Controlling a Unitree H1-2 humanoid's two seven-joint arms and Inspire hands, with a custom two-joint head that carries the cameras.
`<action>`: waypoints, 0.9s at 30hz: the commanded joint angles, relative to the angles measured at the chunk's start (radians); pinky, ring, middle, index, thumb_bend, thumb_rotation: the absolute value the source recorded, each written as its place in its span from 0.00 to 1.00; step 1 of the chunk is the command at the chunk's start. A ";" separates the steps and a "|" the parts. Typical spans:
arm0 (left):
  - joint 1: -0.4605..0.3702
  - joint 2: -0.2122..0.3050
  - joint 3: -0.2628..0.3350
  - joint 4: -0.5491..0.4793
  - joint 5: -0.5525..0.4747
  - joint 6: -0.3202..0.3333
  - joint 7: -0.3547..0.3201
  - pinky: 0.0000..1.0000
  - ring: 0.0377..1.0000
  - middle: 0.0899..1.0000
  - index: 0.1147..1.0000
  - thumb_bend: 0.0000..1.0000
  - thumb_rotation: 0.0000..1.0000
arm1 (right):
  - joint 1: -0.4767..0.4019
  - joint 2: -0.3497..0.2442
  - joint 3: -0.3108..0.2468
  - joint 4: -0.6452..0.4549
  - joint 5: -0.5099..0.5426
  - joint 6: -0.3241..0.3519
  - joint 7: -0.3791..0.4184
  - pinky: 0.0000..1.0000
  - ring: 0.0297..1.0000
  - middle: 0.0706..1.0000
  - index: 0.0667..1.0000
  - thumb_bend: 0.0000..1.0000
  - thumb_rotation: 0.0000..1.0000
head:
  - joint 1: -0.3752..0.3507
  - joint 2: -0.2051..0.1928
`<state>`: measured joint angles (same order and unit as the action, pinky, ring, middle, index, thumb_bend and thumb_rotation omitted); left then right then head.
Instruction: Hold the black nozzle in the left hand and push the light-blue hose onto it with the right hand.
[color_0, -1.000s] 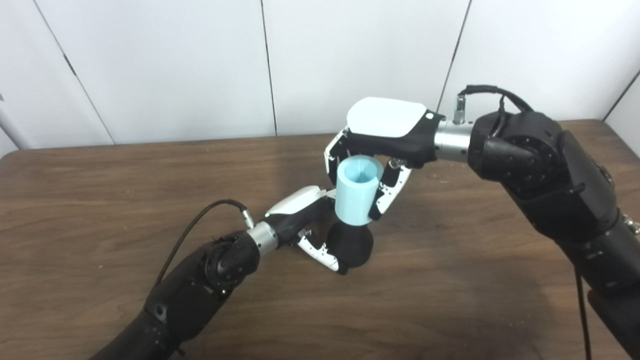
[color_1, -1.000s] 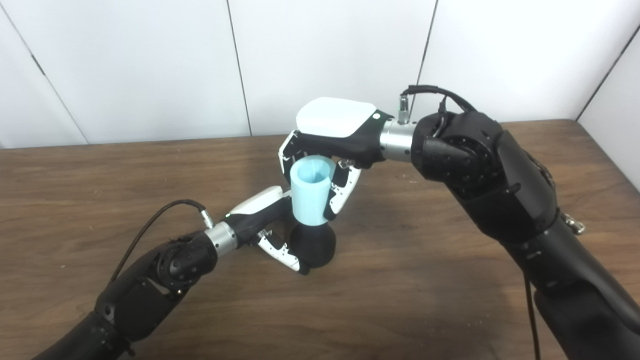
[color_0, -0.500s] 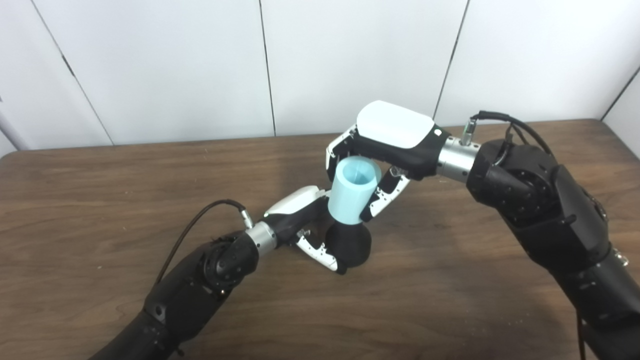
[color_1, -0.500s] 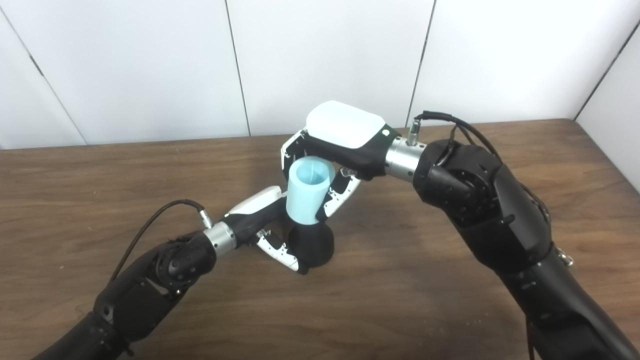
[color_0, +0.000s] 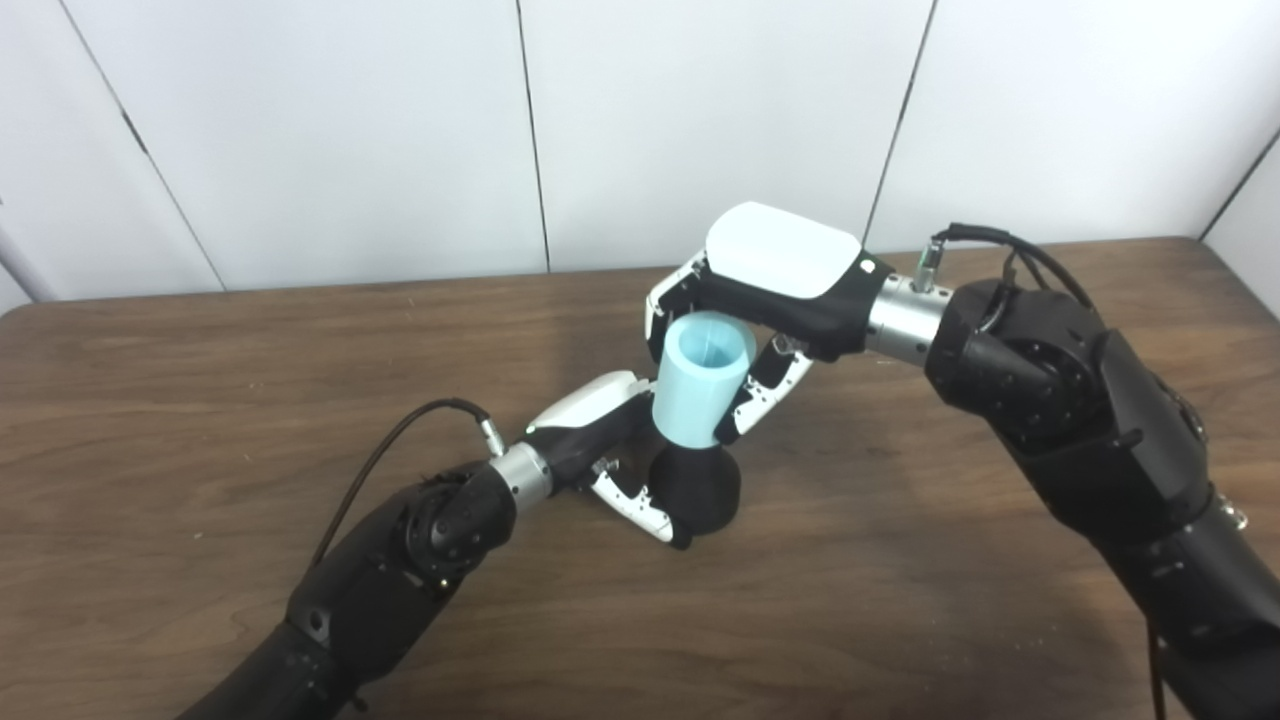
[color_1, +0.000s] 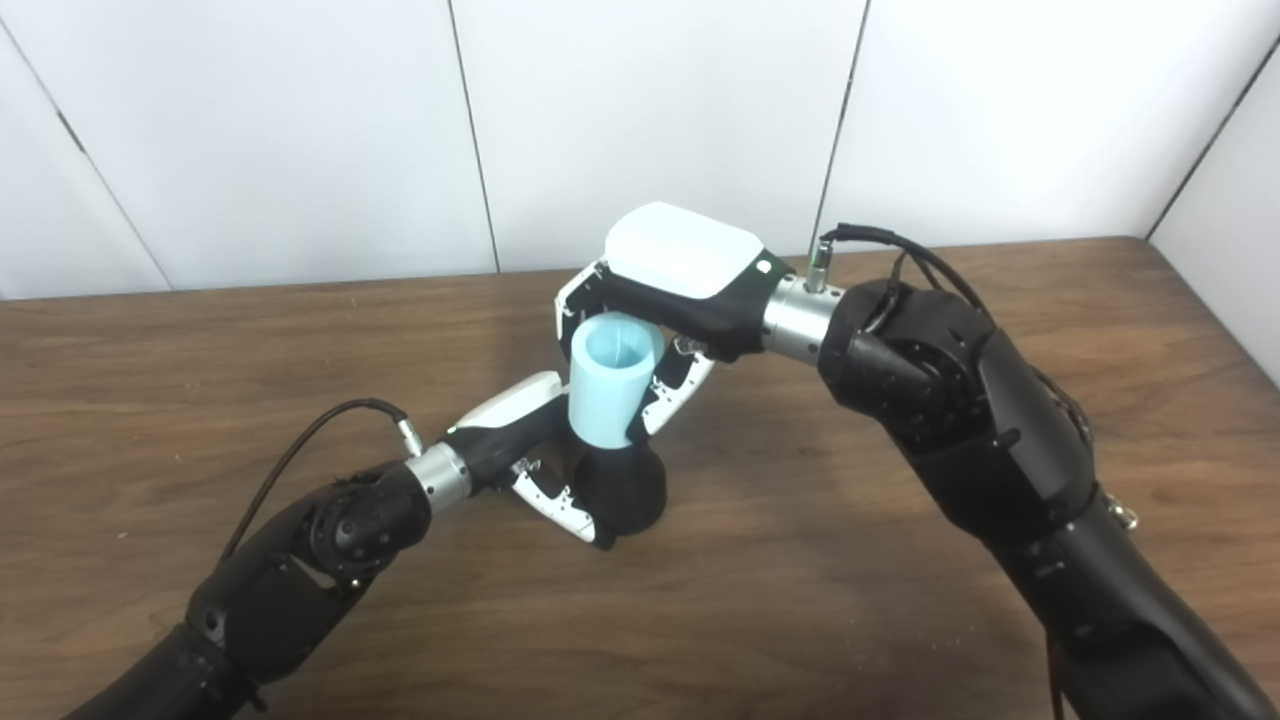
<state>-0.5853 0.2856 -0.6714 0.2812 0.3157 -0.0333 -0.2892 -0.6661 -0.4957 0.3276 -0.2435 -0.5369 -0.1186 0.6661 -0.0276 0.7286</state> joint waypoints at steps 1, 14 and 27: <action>0.090 0.010 -0.077 0.066 0.043 0.069 -0.163 1.00 1.00 0.94 0.41 0.52 0.06 | -0.077 -0.041 0.028 -0.016 0.029 0.032 0.108 0.39 0.40 0.41 0.49 0.50 0.00 | -0.003 0.001; 0.089 0.014 -0.076 0.055 0.045 0.076 -0.167 1.00 1.00 0.94 0.41 0.52 0.06 | -0.107 -0.067 0.053 -0.044 0.026 0.140 0.227 0.35 0.40 0.43 0.50 0.50 0.00 | -0.001 0.003; 0.088 0.012 -0.076 0.060 0.046 0.077 -0.167 1.00 1.00 0.94 0.41 0.52 0.06 | -0.060 -0.067 0.032 -0.045 0.009 0.127 0.148 0.37 0.42 0.46 0.48 0.50 0.00 | -0.003 0.001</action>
<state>-0.5855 0.2823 -0.6717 0.2797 0.3161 -0.0335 -0.2928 -0.7348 -0.5297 0.3752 -0.2676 -0.5149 0.0301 0.8310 -0.0292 0.7287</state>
